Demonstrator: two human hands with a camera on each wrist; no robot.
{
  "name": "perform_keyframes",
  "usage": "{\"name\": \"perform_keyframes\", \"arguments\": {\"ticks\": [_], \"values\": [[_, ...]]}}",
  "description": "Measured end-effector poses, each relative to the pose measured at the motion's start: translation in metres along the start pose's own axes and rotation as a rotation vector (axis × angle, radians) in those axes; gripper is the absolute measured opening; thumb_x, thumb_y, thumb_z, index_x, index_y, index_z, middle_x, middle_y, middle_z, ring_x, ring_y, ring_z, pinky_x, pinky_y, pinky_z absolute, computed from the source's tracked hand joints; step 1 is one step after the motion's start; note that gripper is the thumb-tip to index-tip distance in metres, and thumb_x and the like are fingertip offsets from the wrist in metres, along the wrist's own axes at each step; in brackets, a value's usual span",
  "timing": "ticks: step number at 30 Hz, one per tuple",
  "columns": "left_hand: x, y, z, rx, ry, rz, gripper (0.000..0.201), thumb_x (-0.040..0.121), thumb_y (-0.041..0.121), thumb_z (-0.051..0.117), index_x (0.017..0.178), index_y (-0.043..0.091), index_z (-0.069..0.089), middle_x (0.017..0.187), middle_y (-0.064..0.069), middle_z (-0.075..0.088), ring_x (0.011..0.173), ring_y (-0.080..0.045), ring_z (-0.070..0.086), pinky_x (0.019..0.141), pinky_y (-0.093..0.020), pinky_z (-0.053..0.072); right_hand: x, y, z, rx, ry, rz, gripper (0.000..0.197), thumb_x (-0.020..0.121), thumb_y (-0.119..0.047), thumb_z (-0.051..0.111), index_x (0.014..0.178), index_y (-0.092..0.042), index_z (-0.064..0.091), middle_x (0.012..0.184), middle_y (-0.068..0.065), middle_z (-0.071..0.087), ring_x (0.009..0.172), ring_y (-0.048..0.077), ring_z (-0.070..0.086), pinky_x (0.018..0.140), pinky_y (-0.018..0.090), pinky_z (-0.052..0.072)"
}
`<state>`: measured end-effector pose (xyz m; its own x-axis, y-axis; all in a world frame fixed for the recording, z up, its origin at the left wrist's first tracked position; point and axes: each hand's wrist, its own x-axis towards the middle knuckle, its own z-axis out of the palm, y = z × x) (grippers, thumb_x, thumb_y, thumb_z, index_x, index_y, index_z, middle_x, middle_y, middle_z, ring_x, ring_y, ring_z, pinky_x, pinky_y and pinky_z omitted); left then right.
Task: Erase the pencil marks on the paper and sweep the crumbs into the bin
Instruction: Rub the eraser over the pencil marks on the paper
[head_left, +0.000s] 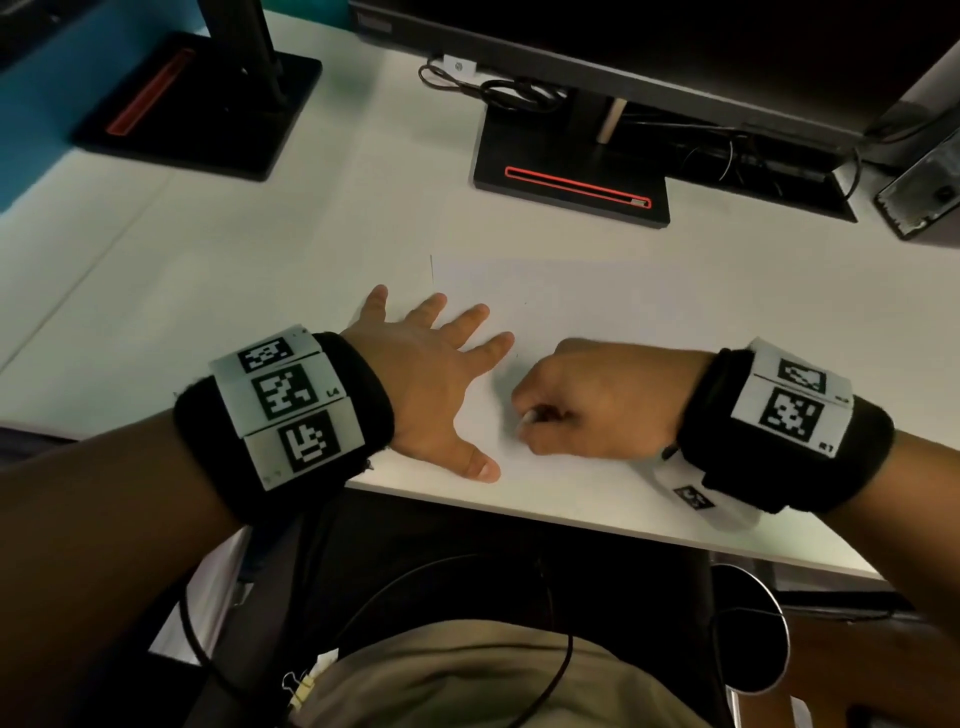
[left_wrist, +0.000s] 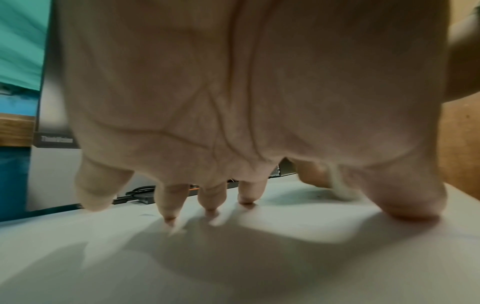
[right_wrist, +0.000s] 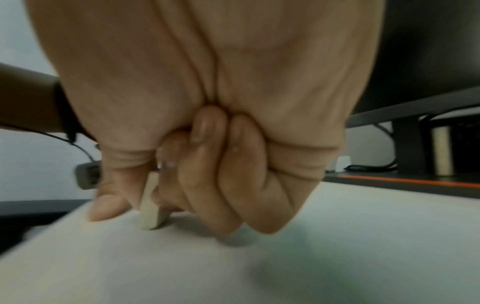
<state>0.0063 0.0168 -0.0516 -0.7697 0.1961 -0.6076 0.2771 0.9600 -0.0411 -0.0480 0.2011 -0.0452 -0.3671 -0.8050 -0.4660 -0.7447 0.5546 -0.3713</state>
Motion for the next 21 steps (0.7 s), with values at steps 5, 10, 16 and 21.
{"name": "perform_keyframes", "arguments": {"ticks": [5, 10, 16, 21], "values": [[0.0, 0.0, 0.0, -0.005, -0.005, 0.002, 0.119, 0.066, 0.096, 0.038, 0.15, 0.041, -0.025, 0.159, 0.007, -0.031, 0.149, -0.027, -0.02, 0.114, -0.066, -0.005, 0.005, 0.012, -0.011, -0.004, 0.04, 0.071, 0.036, 0.098, -0.029, 0.056, 0.066, -0.014, 0.052, 0.056, -0.002, 0.047, 0.054, 0.012, 0.043, 0.062, 0.029, 0.038], [0.0, -0.001, 0.001, -0.018, -0.002, 0.01, 0.12, 0.064, 0.096, 0.039, 0.15, 0.041, -0.026, 0.159, 0.008, -0.031, 0.149, -0.027, -0.02, 0.114, -0.066, -0.004, 0.011, 0.001, -0.003, -0.013, -0.021, 0.005, 0.033, 0.098, -0.027, 0.057, 0.067, -0.015, 0.055, 0.055, -0.012, 0.053, 0.055, 0.008, 0.047, 0.059, 0.023, 0.038], [-0.001, -0.002, 0.001, -0.035, 0.004, 0.012, 0.129, 0.064, 0.096, 0.04, 0.149, 0.029, -0.031, 0.159, 0.01, -0.03, 0.149, -0.025, -0.021, 0.117, -0.061, -0.004, 0.019, 0.012, -0.022, -0.045, 0.031, 0.113, 0.038, 0.1, -0.03, 0.054, 0.065, -0.016, 0.049, 0.057, -0.005, 0.046, 0.055, 0.011, 0.043, 0.063, 0.03, 0.036], [0.001, -0.003, 0.003, -0.031, 0.014, 0.014, 0.134, 0.064, 0.096, 0.038, 0.149, 0.021, -0.032, 0.159, 0.009, -0.029, 0.149, -0.023, -0.022, 0.119, -0.058, -0.004, 0.02, 0.006, -0.016, -0.011, -0.031, 0.078, 0.038, 0.1, -0.031, 0.055, 0.066, -0.016, 0.05, 0.056, -0.005, 0.046, 0.053, 0.01, 0.042, 0.06, 0.026, 0.038]]}}
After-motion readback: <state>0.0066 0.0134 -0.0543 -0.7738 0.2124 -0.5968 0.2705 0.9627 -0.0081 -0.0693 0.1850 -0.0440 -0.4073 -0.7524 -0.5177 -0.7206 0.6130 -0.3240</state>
